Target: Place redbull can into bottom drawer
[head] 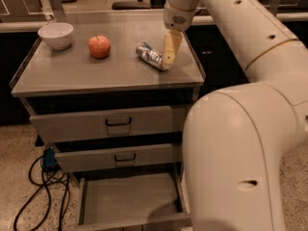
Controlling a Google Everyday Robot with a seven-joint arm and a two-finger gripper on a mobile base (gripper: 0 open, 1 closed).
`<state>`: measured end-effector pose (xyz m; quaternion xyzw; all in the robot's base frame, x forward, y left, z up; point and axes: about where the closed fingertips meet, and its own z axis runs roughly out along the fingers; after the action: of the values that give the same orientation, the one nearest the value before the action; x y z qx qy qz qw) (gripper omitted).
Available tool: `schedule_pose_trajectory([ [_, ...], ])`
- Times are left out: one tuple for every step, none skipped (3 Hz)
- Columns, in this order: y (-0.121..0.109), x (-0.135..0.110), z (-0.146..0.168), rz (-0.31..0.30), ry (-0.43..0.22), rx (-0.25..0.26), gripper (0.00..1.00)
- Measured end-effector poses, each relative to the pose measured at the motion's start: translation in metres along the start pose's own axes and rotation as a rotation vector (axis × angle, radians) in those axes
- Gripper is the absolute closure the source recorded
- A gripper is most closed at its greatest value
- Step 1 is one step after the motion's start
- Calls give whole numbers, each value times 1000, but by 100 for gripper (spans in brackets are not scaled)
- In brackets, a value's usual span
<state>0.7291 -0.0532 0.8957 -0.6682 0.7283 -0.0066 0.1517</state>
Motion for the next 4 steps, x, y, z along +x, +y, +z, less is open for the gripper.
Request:
schedule_pose_trajectory([
  [-10,-23,38,-62,-63,-64,0],
  [-31,-59,80,-98,-151,-65,0],
  [-36,-63,84,-97,-162,-47,0],
  [-36,-63,84,-97,-162,-47,19],
])
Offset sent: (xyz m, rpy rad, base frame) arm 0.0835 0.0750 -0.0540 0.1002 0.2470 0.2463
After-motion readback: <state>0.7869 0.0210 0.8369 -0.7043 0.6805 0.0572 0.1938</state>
